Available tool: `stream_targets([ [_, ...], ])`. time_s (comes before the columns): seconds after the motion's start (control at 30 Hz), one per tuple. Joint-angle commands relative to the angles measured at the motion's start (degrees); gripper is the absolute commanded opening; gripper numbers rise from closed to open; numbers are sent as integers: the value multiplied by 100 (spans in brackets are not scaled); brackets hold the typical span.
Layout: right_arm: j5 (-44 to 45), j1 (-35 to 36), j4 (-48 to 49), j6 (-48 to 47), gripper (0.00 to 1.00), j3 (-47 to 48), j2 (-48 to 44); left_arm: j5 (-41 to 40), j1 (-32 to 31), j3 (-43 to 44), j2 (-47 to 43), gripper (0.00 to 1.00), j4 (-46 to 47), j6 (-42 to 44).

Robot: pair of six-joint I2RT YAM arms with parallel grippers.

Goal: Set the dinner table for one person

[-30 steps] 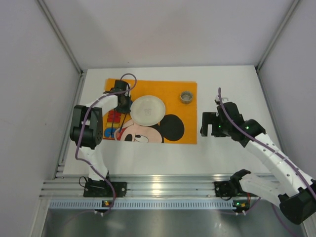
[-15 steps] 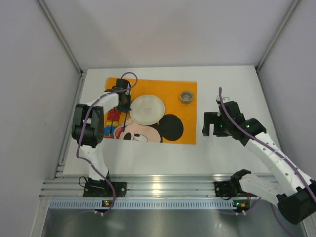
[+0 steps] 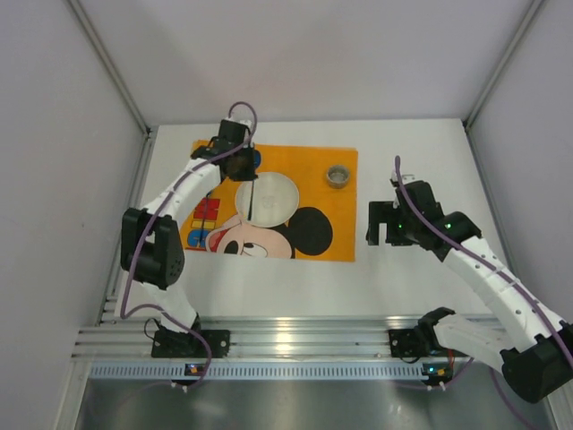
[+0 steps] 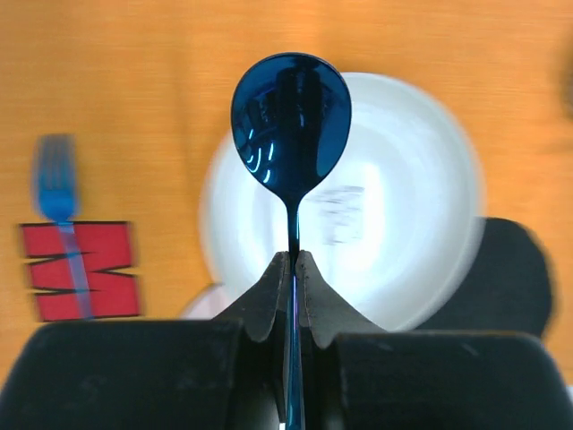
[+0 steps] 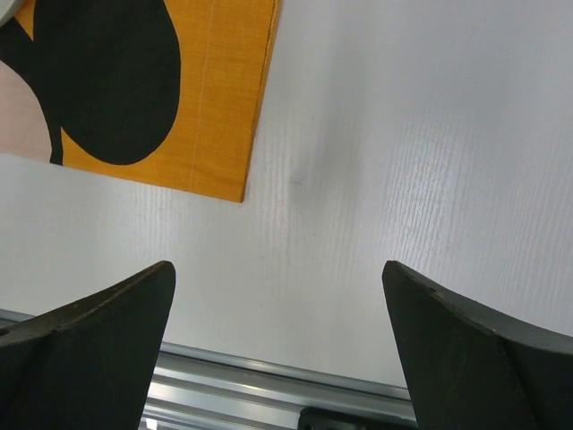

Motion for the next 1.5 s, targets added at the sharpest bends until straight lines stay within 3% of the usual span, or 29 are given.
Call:
stream_targets([
  [0.0,59,-117,40,-18,100,392,-25,303,-1191,4,-248,0,349,-818],
  [0.2,-108,-117,-39,166,100,497,-69,92,-2432,91,595,0,1026,-2136],
  [0.6,68,-117,-549,342,100,383,-799,-875,-2786,995,1897,2,1150,-2770],
  [0.67,68,-117,-567,359,100,375,-834,-919,-2786,1057,1958,18,1098,-2779],
  [0.7,59,-108,-567,351,100,366,-825,-919,-2786,1118,1967,40,1063,-2762],
  [0.8,59,-108,-541,351,100,383,-773,-928,-2786,1154,1722,75,905,-2586],
  [0.9,41,-108,-391,237,100,515,-702,-1217,-2768,1058,1047,84,318,-2218],
  [0.97,-11,-117,-277,114,100,655,-658,-1881,-2716,918,529,95,-105,-1999],
  [1.1,-38,-117,83,34,100,1007,-798,-2317,-1839,-1091,-1359,99,-108,-1436],
  [1.13,-12,-117,266,61,100,999,-851,-2291,-1576,-1592,-2303,99,346,-1121],
  [1.17,23,-126,346,78,100,929,-947,-2256,-1295,-2676,-2730,99,664,-935],
  [1.2,6,-117,426,105,100,859,-1000,-2238,-796,-3235,-3213,99,980,-733],
  [1.3,-81,-117,506,262,100,516,-1211,-2386,-213,-5130,-4744,99,2193,40],
  [1.37,-248,-99,523,377,100,140,-1527,-2325,-53,-6100,-5682,99,2999,507],
  [1.43,-336,-108,619,491,100,-151,-1808,-2318,0,-6219,-6055,98,3126,646],
  [1.47,-354,-108,646,535,100,-396,-2097,-2273,44,-6507,-6231,98,3650,701],
])
